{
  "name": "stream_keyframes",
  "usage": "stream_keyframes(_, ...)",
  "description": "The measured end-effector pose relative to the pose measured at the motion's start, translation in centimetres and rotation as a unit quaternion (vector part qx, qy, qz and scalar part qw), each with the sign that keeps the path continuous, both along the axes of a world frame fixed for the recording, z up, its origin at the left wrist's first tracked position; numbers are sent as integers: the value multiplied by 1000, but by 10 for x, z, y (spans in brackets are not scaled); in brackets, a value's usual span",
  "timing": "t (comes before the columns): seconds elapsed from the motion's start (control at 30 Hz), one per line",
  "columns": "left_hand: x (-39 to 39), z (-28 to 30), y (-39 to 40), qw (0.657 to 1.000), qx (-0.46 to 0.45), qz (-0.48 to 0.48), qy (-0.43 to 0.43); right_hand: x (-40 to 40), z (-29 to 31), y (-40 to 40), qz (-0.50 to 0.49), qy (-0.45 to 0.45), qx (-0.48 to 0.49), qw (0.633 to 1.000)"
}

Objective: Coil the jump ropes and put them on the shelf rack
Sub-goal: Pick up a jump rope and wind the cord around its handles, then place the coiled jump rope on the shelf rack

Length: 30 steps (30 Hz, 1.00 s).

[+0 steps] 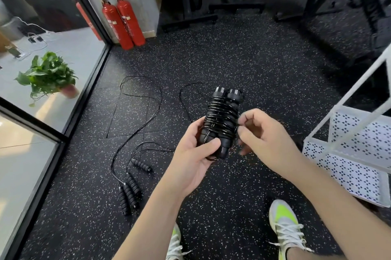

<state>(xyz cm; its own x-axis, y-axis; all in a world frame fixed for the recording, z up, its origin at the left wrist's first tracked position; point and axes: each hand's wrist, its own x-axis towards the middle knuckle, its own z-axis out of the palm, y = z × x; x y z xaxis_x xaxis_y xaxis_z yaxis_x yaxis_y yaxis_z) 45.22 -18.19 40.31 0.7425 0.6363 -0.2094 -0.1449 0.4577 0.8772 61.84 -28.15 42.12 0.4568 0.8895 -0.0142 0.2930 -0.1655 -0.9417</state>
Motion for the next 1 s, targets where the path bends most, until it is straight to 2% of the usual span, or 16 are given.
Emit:
stream_keyframes(0.07,13,0,-14,993,88,16,73,1,-8,-5,-32,47,20,998)
stream_keyframes(0.13,27,-1,-29,970,192,12,145,5,-12,-15,-63,31,28,997)
stream_keyframes(0.2,43,-2,-44,948,265,-11,176,14,-14,-30,-99,-11,14,995)
stream_keyframes(0.33,85,4,-78,912,350,-89,197,45,-17,-75,-150,-63,-32,986)
stream_keyframes(0.4,112,2,-101,870,422,-132,219,64,-20,-104,-167,-86,-65,980)
stream_keyframes(0.47,143,-1,-131,802,502,-185,266,84,-23,-136,-191,-105,-92,972)
stream_keyframes(0.53,176,-10,-160,772,528,-220,278,107,-28,-170,-221,-124,-113,961)
stream_keyframes(0.77,296,-35,-248,771,508,-293,250,208,-57,-263,-308,-123,-153,931)
stream_keyframes(0.9,353,-59,-264,778,499,-301,237,261,-81,-281,-335,-97,-185,919)
stream_keyframes(1.0,392,-82,-265,763,509,-316,243,293,-103,-284,-344,-78,-203,913)
